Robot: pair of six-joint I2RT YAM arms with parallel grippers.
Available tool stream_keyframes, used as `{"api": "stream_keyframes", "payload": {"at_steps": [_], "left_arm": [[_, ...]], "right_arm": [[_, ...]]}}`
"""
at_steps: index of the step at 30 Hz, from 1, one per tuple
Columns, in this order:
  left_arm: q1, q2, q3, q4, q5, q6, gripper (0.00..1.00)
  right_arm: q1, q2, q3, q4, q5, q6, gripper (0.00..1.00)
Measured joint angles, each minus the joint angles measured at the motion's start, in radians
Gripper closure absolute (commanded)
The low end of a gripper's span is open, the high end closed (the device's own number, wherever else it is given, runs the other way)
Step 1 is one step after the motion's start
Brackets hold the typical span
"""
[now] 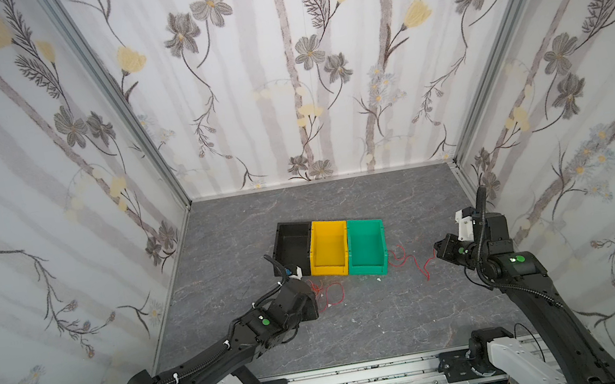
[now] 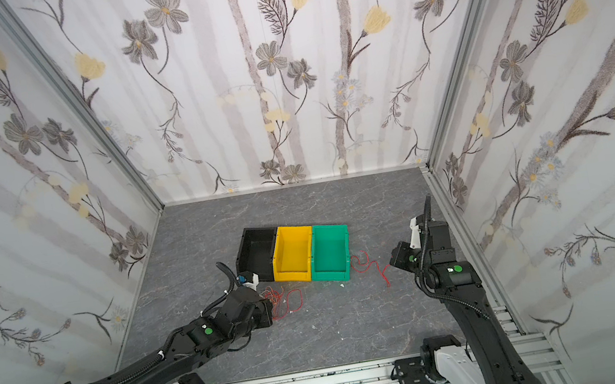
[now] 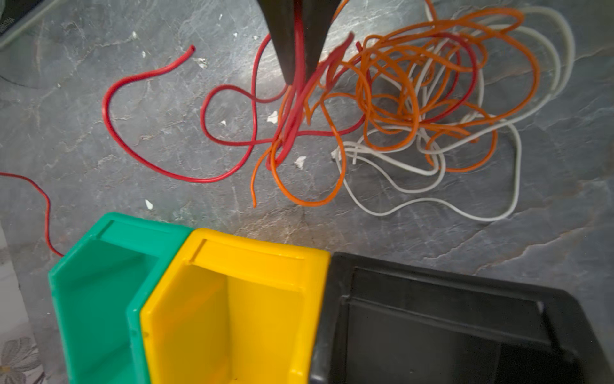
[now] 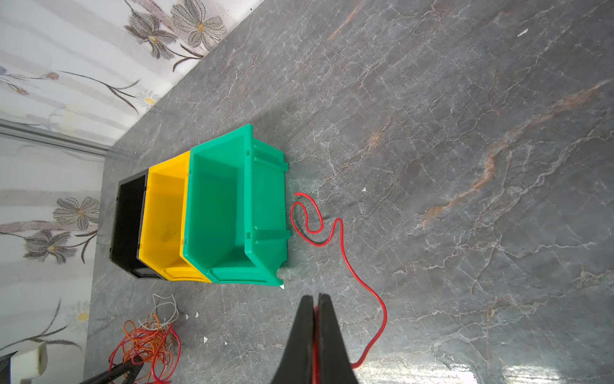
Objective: Untangle the cables
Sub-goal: 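Carry the red wire over the green bin with the right gripper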
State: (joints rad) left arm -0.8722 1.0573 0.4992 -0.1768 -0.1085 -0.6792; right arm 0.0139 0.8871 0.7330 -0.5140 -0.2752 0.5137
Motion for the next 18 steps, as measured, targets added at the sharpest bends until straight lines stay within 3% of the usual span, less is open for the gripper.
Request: {"api": "stream_keyframes", "payload": {"at_steps": [10,18], "left_arm": [[-0.097,0.124,0.076,0.069,0.018,0.018,1.0],[-0.118,0.209,0.089,0.111,0.024,0.018,0.96]], "right_arm": [[0.001,0.106,0.119,0.025,0.07,-0.053,1.0],[0.022,0.118,0.263,0.008,0.048,-0.077,1.0]]}}
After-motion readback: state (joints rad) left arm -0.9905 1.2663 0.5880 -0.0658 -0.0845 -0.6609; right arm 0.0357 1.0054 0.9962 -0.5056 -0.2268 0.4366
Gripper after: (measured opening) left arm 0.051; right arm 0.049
